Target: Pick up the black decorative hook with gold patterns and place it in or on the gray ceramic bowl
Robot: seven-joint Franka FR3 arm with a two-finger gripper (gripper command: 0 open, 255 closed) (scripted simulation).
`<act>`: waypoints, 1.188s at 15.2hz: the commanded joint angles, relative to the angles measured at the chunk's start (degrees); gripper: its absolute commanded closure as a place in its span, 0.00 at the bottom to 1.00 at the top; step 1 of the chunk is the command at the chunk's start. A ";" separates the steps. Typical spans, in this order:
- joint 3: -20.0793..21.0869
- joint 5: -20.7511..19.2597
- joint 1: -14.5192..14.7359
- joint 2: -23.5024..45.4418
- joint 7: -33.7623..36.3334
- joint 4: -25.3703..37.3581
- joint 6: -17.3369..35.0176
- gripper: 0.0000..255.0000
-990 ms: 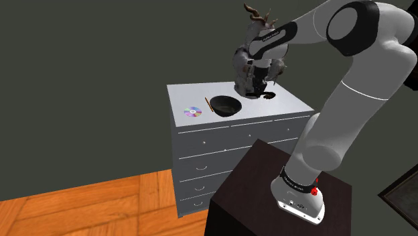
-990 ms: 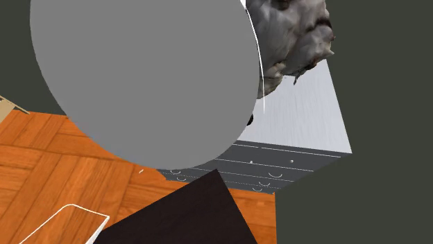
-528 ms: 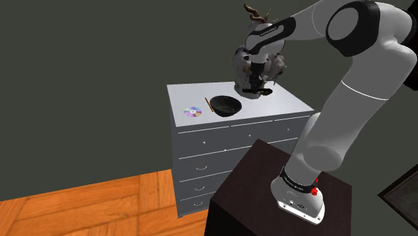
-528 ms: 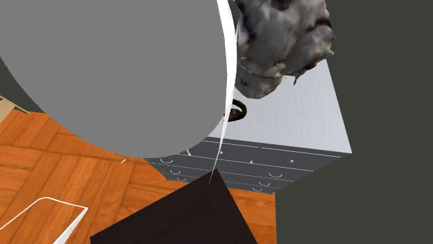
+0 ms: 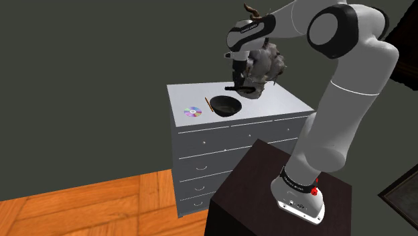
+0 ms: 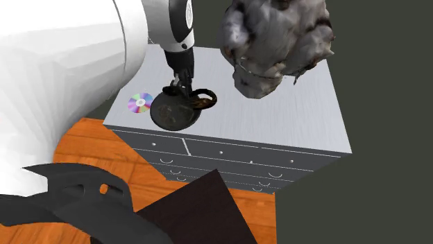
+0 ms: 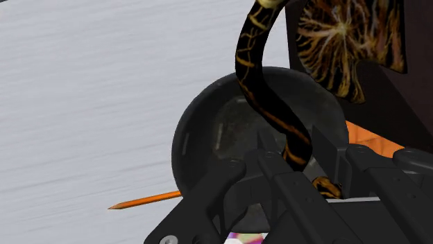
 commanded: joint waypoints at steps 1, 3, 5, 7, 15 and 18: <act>1.23 1.90 1.14 2.33 1.67 2.65 -0.87 1.00; 2.26 3.66 1.93 4.80 2.88 5.39 -1.64 1.00; 2.79 4.69 2.20 6.30 3.31 6.31 -1.35 1.00; 2.87 5.09 2.10 6.88 3.03 5.35 0.06 1.00; 3.31 7.11 1.61 9.70 1.62 2.03 5.57 1.00; 3.60 8.14 1.33 11.10 0.91 0.90 7.80 1.00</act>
